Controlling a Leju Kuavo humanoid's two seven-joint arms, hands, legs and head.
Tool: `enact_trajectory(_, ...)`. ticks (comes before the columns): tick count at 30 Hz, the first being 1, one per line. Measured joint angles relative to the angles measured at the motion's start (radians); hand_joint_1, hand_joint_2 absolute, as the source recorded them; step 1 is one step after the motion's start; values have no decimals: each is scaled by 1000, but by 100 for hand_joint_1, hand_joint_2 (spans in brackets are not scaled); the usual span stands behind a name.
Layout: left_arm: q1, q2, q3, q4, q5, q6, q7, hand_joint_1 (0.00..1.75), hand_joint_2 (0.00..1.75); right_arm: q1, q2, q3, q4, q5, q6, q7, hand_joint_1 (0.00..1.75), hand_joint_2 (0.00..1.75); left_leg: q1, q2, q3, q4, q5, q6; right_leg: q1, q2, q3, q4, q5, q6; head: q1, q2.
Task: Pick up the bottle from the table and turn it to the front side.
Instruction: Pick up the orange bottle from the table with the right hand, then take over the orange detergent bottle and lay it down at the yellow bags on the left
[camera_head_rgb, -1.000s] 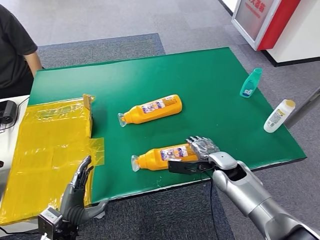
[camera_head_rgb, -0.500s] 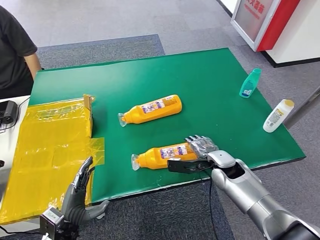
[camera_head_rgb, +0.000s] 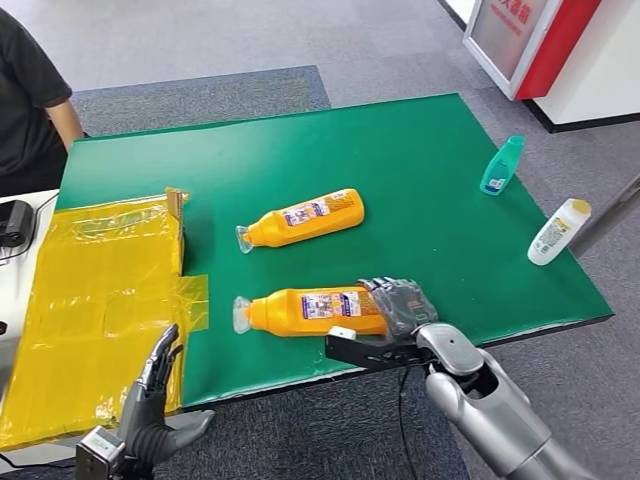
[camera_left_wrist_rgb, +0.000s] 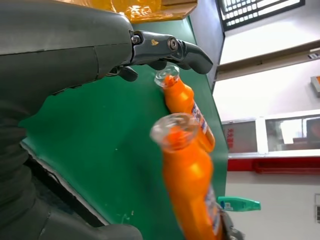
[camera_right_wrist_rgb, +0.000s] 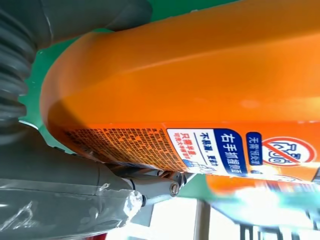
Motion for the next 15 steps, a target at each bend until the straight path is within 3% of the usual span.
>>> enact_trajectory(9,39,-25,54,-47,0,-39,-1,0,175,162,80,-98,-245,-66,-95,-88,175,175,0,0,-1,0,0,0,0,0,-1,0,0,0,0,0)
enact_trajectory(15,42,-51,91,-48,190,-279,34,0,175,227,152,-119,-292,-149,-109,-162,175,175,0,0,-1,0,0,0,0,0,-1,0,0,0,0,0)
